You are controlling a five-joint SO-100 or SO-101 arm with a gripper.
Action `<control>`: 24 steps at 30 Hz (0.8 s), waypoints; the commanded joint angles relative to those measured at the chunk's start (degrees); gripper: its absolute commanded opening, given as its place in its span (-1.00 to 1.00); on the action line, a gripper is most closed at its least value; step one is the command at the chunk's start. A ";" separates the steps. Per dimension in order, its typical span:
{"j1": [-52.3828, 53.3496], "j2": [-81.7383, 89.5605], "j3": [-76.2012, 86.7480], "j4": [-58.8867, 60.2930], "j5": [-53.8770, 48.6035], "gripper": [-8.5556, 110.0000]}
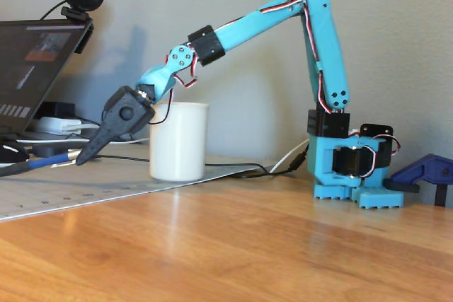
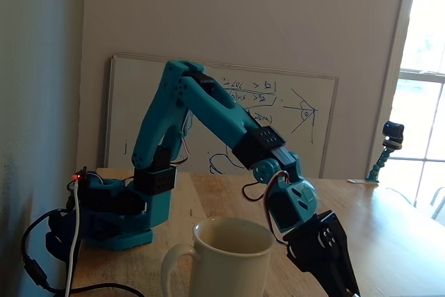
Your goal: Grasp a pen and put it in a mug.
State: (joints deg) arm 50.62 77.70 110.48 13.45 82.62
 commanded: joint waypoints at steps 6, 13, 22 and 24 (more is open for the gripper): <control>-0.44 19.86 9.23 0.00 0.53 -0.81; -0.44 29.88 17.40 0.00 0.53 -0.81; -0.44 42.80 24.35 0.00 0.53 -0.81; -0.44 44.91 25.40 0.00 0.53 -0.81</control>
State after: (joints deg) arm 50.62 115.49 136.05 13.45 82.62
